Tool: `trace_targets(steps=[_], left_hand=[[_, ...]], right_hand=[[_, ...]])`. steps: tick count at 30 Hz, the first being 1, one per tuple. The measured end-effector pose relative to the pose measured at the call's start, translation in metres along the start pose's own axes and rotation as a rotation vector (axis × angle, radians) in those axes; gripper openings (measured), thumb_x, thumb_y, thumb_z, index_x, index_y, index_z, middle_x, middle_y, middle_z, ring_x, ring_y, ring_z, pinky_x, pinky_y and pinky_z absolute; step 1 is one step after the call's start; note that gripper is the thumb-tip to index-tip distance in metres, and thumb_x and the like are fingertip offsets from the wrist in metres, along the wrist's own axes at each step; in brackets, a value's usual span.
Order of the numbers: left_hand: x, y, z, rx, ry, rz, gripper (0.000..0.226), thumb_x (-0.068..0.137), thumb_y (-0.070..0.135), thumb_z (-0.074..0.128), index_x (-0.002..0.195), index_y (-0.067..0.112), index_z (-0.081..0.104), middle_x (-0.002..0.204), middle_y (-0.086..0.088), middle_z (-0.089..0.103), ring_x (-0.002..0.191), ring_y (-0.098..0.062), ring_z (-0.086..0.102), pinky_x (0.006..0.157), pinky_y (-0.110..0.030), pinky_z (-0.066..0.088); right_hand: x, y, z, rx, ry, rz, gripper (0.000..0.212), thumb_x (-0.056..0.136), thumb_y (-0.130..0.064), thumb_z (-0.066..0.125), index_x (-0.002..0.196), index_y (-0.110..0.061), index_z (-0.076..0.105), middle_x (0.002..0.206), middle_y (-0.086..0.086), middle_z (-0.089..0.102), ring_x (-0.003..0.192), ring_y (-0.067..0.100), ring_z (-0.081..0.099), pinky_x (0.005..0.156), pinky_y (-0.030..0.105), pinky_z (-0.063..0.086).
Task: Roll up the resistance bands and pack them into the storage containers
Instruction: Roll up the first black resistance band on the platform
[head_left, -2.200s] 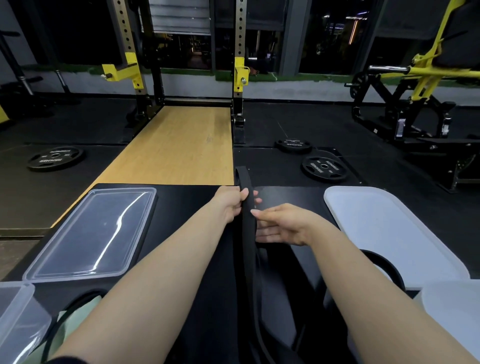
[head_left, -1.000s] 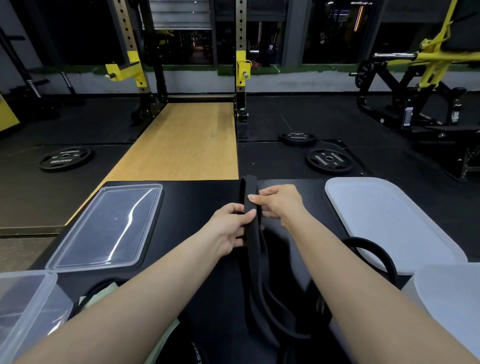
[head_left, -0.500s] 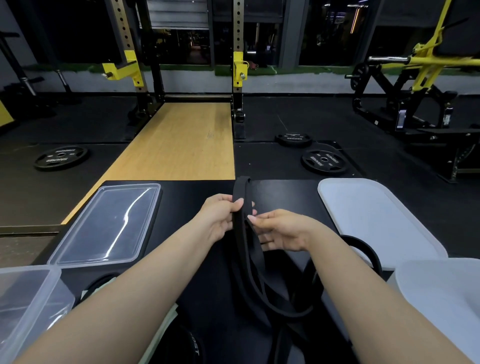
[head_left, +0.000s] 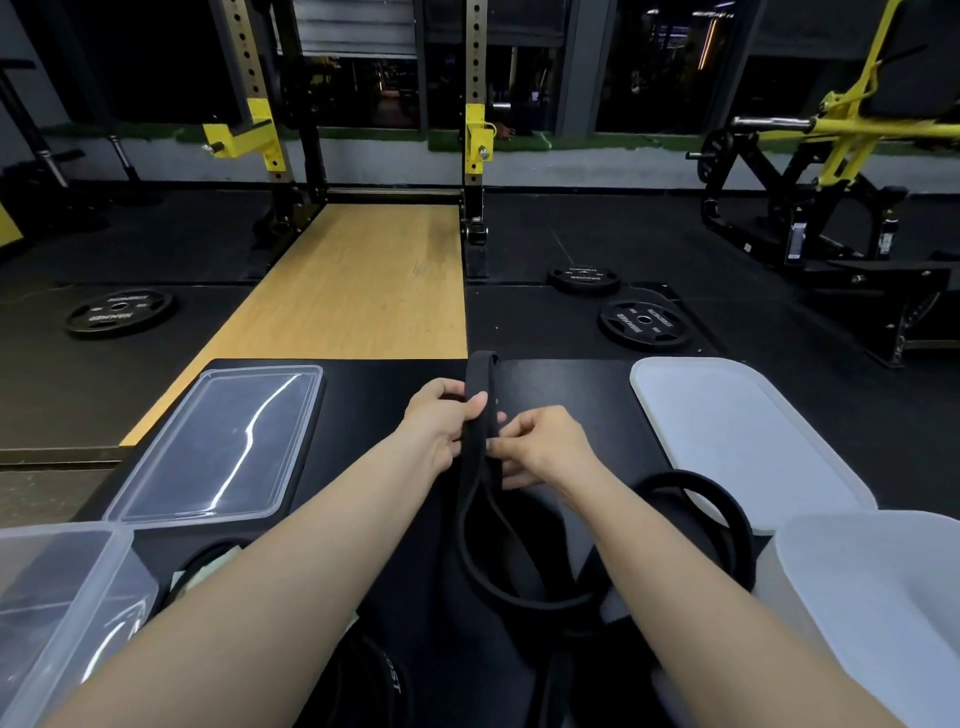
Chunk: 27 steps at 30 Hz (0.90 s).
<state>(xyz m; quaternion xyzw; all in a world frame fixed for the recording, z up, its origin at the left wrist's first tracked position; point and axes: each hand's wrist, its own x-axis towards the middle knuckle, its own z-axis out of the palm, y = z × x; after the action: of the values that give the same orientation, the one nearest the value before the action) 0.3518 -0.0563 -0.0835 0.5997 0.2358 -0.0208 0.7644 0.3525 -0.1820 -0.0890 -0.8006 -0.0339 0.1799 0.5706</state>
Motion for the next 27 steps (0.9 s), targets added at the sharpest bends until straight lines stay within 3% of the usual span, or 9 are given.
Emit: trace_targets(steps=[3, 5, 8, 10, 13, 18, 21, 27], left_hand=[[0.001, -0.004, 0.002, -0.05, 0.047, 0.003, 0.018, 0.088, 0.0, 0.06, 0.102, 0.008, 0.051, 0.089, -0.017, 0.066, 0.053, -0.016, 0.068, 0.042, -0.025, 0.053], [0.002, -0.005, 0.001, -0.066, 0.066, 0.0, 0.02, 0.087, 0.0, 0.061, 0.102, 0.008, 0.052, 0.09, -0.02, 0.066, 0.061, -0.021, 0.068, 0.05, -0.03, 0.058], [0.005, -0.005, 0.001, -0.075, 0.103, 0.022, 0.017, 0.085, -0.001, 0.064, 0.094, 0.009, 0.052, 0.097, -0.024, 0.065, 0.068, -0.028, 0.068, 0.065, -0.04, 0.059], [0.006, -0.005, 0.001, -0.078, 0.137, 0.04, 0.019, 0.084, -0.002, 0.064, 0.087, 0.011, 0.051, 0.093, -0.022, 0.064, 0.065, -0.028, 0.066, 0.063, -0.04, 0.058], [0.004, -0.005, 0.003, -0.061, 0.167, 0.05, 0.021, 0.084, -0.001, 0.065, 0.087, 0.013, 0.049, 0.091, -0.019, 0.063, 0.065, -0.027, 0.066, 0.064, -0.041, 0.057], [-0.006, -0.004, -0.003, 0.057, 0.097, -0.008, 0.038, 0.089, 0.017, 0.062, 0.122, 0.01, 0.044, 0.112, -0.018, 0.062, 0.097, -0.03, 0.066, 0.086, -0.044, 0.054], [-0.027, -0.005, -0.011, 0.13, -0.054, -0.095, 0.031, 0.097, 0.022, 0.049, 0.12, 0.001, 0.052, 0.107, -0.014, 0.065, 0.093, -0.027, 0.066, 0.077, -0.035, 0.054], [-0.056, -0.019, -0.027, 0.253, -0.214, -0.143, 0.027, 0.093, 0.021, 0.057, 0.114, 0.004, 0.054, 0.107, -0.016, 0.067, 0.086, -0.023, 0.068, 0.067, -0.03, 0.056]], right_hand=[[-0.005, -0.004, -0.002, 0.001, -0.034, 0.003, 0.011, 0.09, -0.012, 0.064, 0.081, -0.006, 0.063, 0.079, 0.009, 0.068, 0.063, 0.017, 0.069, 0.057, 0.026, 0.059], [-0.007, -0.005, -0.007, 0.097, -0.111, 0.032, 0.017, 0.095, -0.018, 0.057, 0.089, -0.004, 0.064, 0.087, 0.014, 0.07, 0.069, 0.02, 0.071, 0.061, 0.028, 0.06], [-0.012, -0.002, -0.015, 0.213, -0.278, 0.094, 0.029, 0.09, -0.031, 0.063, 0.098, -0.004, 0.064, 0.096, 0.016, 0.072, 0.082, 0.025, 0.072, 0.066, 0.032, 0.059], [-0.017, 0.001, -0.013, 0.196, -0.343, 0.133, 0.032, 0.082, -0.031, 0.072, 0.098, -0.007, 0.061, 0.098, 0.014, 0.071, 0.087, 0.026, 0.071, 0.068, 0.034, 0.059], [-0.02, 0.004, -0.005, 0.172, -0.267, 0.12, 0.027, 0.077, -0.008, 0.077, 0.095, -0.007, 0.057, 0.087, 0.012, 0.071, 0.076, 0.022, 0.071, 0.066, 0.034, 0.06], [-0.021, 0.004, -0.005, 0.245, -0.157, 0.113, 0.025, 0.077, 0.004, 0.073, 0.096, -0.003, 0.058, 0.079, 0.011, 0.07, 0.061, 0.016, 0.07, 0.053, 0.028, 0.056], [-0.023, 0.004, -0.007, 0.259, -0.086, 0.117, 0.023, 0.077, 0.004, 0.073, 0.09, -0.007, 0.057, 0.075, 0.007, 0.068, 0.056, 0.012, 0.068, 0.048, 0.024, 0.053], [-0.013, -0.002, -0.009, 0.267, 0.037, 0.104, 0.026, 0.074, 0.002, 0.076, 0.09, -0.009, 0.059, 0.083, 0.009, 0.068, 0.071, 0.018, 0.068, 0.059, 0.028, 0.058]])
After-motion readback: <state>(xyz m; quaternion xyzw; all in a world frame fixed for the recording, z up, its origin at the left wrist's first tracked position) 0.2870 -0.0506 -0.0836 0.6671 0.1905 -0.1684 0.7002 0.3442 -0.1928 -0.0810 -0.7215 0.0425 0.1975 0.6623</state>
